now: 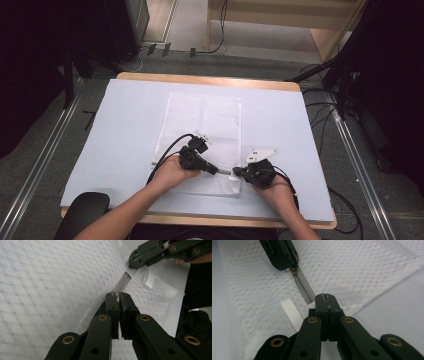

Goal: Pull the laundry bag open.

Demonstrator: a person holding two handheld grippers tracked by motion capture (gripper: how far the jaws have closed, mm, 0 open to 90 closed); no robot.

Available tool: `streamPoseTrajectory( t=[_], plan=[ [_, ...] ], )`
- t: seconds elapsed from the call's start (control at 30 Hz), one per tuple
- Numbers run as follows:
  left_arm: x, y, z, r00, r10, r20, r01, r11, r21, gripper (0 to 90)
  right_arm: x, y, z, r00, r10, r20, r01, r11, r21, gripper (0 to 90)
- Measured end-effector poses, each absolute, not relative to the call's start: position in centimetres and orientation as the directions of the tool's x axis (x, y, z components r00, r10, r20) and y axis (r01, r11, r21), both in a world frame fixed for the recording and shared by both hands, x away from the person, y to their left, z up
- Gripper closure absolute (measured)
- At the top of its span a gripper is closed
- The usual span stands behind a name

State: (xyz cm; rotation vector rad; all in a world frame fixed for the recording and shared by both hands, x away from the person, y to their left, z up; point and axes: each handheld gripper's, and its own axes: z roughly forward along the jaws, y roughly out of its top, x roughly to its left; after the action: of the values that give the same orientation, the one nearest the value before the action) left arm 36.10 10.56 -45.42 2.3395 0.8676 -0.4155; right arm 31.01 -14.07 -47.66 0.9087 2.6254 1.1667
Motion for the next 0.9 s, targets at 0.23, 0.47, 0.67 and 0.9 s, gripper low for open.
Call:
streamPoseTrajectory(
  t=[0.23, 0.47, 0.67, 0.9],
  plan=[
    [36.2, 11.8, -45.0, 0.725, 0.49, -0.485, 0.684, -0.594, 0.423, 88.3, 31.0, -14.2, -47.7, -0.821, 0.559, 0.118, 0.46, 0.525, 0.716, 90.0],
    [36.5, 13.4, -44.7, 0.715, 0.506, -0.482, 0.694, -0.595, 0.405, 88.2, 31.1, -14.3, -47.7, -0.824, 0.554, 0.118, 0.456, 0.525, 0.719, 90.0],
    [36.2, 14.7, -44.3, 0.701, 0.514, -0.494, 0.71, -0.563, 0.423, 88.2, 31.2, -14.3, -47.8, -0.824, 0.552, 0.125, 0.46, 0.523, 0.718, 90.0],
    [35.9, 15.6, -44.0, 0.696, 0.526, -0.488, 0.717, -0.528, 0.455, 88.3, 31.3, -14.3, -47.7, -0.827, 0.548, 0.124, 0.457, 0.528, 0.716, 90.0]
  ],
)
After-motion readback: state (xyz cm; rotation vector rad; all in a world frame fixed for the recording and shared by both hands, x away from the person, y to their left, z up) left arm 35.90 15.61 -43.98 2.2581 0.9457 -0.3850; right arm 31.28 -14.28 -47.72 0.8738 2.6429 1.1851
